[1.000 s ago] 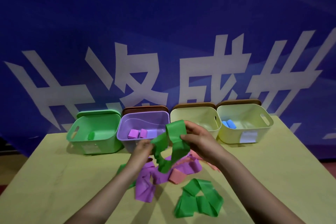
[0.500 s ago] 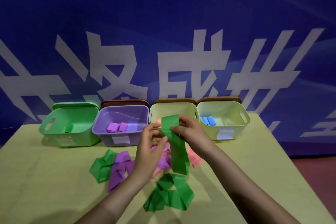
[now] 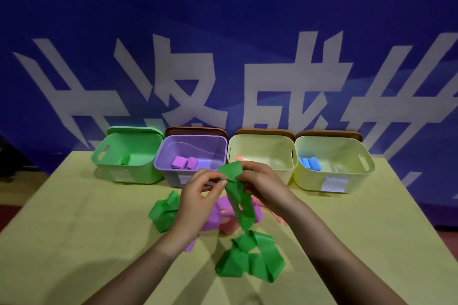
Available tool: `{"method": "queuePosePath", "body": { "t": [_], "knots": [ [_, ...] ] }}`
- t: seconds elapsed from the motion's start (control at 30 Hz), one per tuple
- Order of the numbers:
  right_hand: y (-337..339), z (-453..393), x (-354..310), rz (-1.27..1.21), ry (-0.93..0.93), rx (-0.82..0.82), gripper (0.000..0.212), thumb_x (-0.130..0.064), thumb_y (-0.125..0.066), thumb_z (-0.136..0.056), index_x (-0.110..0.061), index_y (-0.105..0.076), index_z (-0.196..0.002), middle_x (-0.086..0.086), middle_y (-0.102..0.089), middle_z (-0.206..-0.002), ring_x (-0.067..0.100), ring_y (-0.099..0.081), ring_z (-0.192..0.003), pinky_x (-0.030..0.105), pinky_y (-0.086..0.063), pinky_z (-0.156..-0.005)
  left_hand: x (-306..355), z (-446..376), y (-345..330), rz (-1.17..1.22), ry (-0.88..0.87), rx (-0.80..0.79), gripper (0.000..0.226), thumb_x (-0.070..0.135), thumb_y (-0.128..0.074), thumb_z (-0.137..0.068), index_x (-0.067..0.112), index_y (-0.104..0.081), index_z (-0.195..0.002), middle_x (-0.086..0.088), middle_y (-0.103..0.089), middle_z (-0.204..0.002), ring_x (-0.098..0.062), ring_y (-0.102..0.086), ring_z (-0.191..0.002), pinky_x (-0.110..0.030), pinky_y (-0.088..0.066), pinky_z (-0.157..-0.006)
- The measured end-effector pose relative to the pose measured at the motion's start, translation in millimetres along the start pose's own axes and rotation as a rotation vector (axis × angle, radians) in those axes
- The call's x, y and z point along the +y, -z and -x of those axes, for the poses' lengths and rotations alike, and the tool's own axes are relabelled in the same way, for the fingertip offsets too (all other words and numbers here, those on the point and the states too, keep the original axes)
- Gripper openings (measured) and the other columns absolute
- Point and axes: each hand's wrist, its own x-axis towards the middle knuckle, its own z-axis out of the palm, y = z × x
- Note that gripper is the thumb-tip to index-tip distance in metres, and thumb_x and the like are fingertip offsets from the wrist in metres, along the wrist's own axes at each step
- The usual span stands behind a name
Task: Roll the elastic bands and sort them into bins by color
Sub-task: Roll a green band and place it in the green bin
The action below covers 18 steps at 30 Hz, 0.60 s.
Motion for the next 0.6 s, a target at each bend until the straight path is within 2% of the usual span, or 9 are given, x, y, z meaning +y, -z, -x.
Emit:
{"method": "queuePosePath", "body": {
  "t": [0.07,0.13,0.2,0.27,0.33,0.4,0.47,0.53,0.6],
  "knots": [
    [-12,-10,-1,0.053,0.004,0.004,0.02,-0.003,-0.05,-0.088,-0.007,-0.07,-0.091,0.011,-0.063,-0.077,0.019,-0.056,-0.069,0.026,-0.043,-0.063,-4,-6,16,-0.014,-0.032,0.011,0.003,0.033,-0.063,-0.08,0.035,-0.063,-0.081,0.018,-0.058,-0.09,-0.005,-0.06,-0.08,-0.022,-0.05,-0.072],
    [-27,-20,-3,0.142,0.01,0.055,0.015,-0.01,-0.054,-0.093,-0.007,-0.064,-0.082,0.007,-0.057,-0.067,0.015,-0.052,-0.059,0.024,-0.042,-0.058,-6,-12,34,-0.019,-0.058,0.048,0.008,0.039,-0.06,-0.078,0.032,-0.062,-0.082,0.018,-0.055,-0.094,-0.003,-0.059,-0.085,-0.023,-0.051,-0.073],
    [-45,-30,-3,0.229,0.053,0.137,0.021,-0.018,-0.06,-0.092,-0.01,-0.055,-0.074,0.004,-0.049,-0.056,0.01,-0.044,-0.047,0.022,-0.036,-0.05,-8,-18,53,-0.018,-0.079,0.083,0.009,0.038,-0.059,-0.078,0.03,-0.062,-0.083,0.011,-0.054,-0.099,-0.004,-0.059,-0.092,-0.025,-0.05,-0.079],
    [-65,-38,-2,0.263,0.156,0.229,0.029,-0.022,-0.067,-0.088,-0.014,-0.047,-0.069,0.0,-0.044,-0.054,0.007,-0.039,-0.047,0.023,-0.032,-0.051,-8,-24,74,-0.052,-0.123,0.119,0.009,0.034,-0.06,-0.078,0.028,-0.065,-0.083,0.004,-0.055,-0.101,-0.007,-0.058,-0.099,-0.025,-0.048,-0.083],
    [-86,-44,-1,0.268,0.273,0.244,0.02,-0.018,-0.066,-0.088,-0.013,-0.053,-0.074,-0.004,-0.05,-0.062,0.003,-0.045,-0.055,0.018,-0.036,-0.056,-10,-30,93,-0.026,-0.125,0.129,0.008,0.029,-0.062,-0.08,0.022,-0.067,-0.083,0.004,-0.06,-0.097,-0.007,-0.059,-0.095,-0.02,-0.046,-0.082],
    [-106,-46,-4,0.281,0.339,0.197,0.008,-0.016,-0.06,-0.093,-0.012,-0.064,-0.089,-0.008,-0.063,-0.078,0.0,-0.057,-0.072,0.014,-0.044,-0.067,-12,-33,108,0.109,-0.027,0.107,0.003,0.015,-0.066,-0.084,0.017,-0.066,-0.082,0.006,-0.066,-0.084,-0.005,-0.062,-0.082,-0.018,-0.047,-0.075],
    [-124,-46,-4,0.28,0.335,0.141,0.017,-0.018,-0.052,-0.097,-0.02,-0.069,-0.095,-0.012,-0.069,-0.091,-0.001,-0.061,-0.088,0.014,-0.046,-0.079,-15,-34,122,0.201,0.054,0.094,0.014,0.002,-0.064,-0.087,0.015,-0.065,-0.082,0.01,-0.068,-0.076,-0.004,-0.062,-0.074,-0.017,-0.048,-0.069],
    [-140,-46,-1,0.219,0.295,0.091,0.024,-0.017,-0.046,-0.1,-0.024,-0.068,-0.092,-0.017,-0.07,-0.086,-0.004,-0.061,-0.085,0.014,-0.047,-0.08,-19,-34,135,0.249,0.088,0.103,0.014,0.0,-0.061,-0.088,0.014,-0.064,-0.084,0.014,-0.067,-0.072,-0.002,-0.061,-0.07,-0.016,-0.048,-0.065],
    [-153,-48,3,0.199,0.283,0.065,0.023,-0.016,-0.047,-0.1,-0.014,-0.069,-0.092,-0.011,-0.068,-0.081,0.001,-0.061,-0.078,0.019,-0.048,-0.077,-21,-36,149,0.288,0.101,0.122,0.012,0.0,-0.061,-0.088,0.011,-0.063,-0.085,0.014,-0.065,-0.069,0.002,-0.059,-0.065,-0.014,-0.047,-0.061]
  ]
}}
